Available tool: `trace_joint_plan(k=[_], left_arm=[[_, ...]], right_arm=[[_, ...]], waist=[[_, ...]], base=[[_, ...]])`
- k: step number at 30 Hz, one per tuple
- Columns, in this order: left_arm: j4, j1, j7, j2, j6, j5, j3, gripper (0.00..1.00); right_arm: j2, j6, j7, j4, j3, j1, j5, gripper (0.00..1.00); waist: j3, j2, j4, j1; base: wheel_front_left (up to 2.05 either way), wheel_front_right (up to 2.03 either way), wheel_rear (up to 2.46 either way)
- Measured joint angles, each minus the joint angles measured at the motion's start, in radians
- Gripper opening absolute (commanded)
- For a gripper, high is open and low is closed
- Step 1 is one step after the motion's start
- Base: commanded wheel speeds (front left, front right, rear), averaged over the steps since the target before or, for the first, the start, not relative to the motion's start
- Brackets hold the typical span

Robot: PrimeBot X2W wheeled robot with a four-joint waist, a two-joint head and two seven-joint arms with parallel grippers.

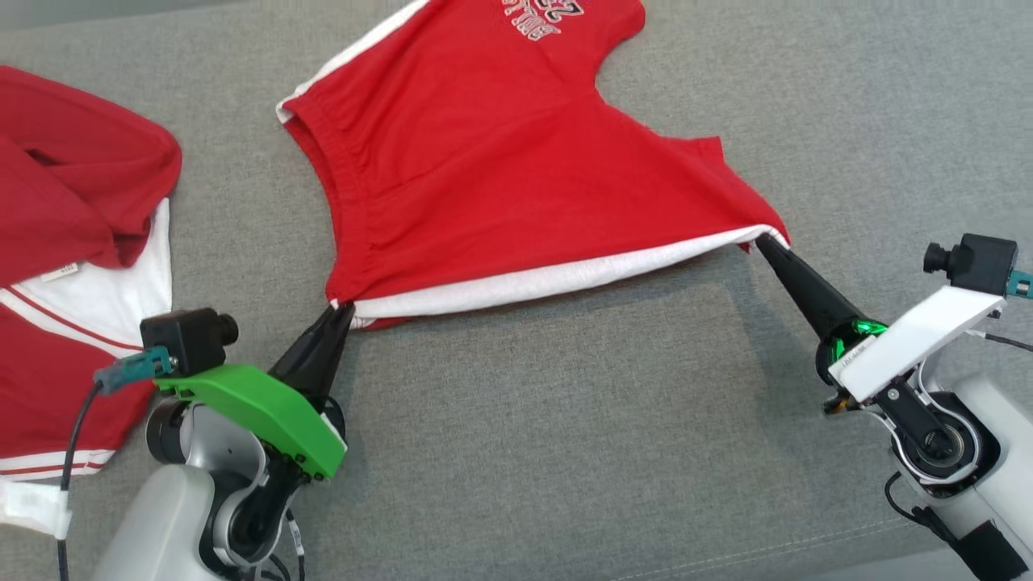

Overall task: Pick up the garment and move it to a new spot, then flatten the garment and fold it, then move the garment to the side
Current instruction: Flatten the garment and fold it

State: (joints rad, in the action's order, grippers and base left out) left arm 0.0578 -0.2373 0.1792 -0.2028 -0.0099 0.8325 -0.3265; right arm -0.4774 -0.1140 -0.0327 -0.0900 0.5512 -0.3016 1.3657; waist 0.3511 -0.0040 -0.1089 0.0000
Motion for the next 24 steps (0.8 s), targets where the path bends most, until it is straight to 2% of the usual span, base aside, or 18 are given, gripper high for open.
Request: trace_joint_plan(k=[7, 13, 19, 24], left_arm=[[-0.017, 0.087, -0.017, -0.005, -0.008, 0.0, -0.019, 0.0], [-0.034, 0.166, -0.022, -0.005, -0.008, 0.0, -0.037, 0.0], [0.001, 0.192, -0.039, -0.001, -0.007, -0.002, -0.039, 0.0], [0.04, 0.2, -0.048, -0.001, 0.012, -0.012, -0.034, 0.0]], right_arm=[[-0.061, 0.0, 0.039, 0.053, 0.011, 0.098, 0.044, 0.0], [-0.091, 0.0, 0.044, 0.048, 0.017, 0.164, 0.05, 0.0], [-0.079, -0.001, 0.033, -0.019, 0.038, 0.174, 0.03, 0.0], [-0.021, -0.001, 0.032, -0.057, 0.065, 0.173, 0.026, 0.0]], waist=[[-0.072, 0.0, -0.01, 0.0], [-0.107, 0.0001, -0.023, 0.0], [-0.116, 0.0, -0.032, 0.0], [-0.118, 0.0, -0.04, 0.0]], base=[[0.0, 0.0, 0.0], [0.0, 0.0, 0.0], [0.0, 0.0, 0.0], [0.0, 0.0, 0.0]])
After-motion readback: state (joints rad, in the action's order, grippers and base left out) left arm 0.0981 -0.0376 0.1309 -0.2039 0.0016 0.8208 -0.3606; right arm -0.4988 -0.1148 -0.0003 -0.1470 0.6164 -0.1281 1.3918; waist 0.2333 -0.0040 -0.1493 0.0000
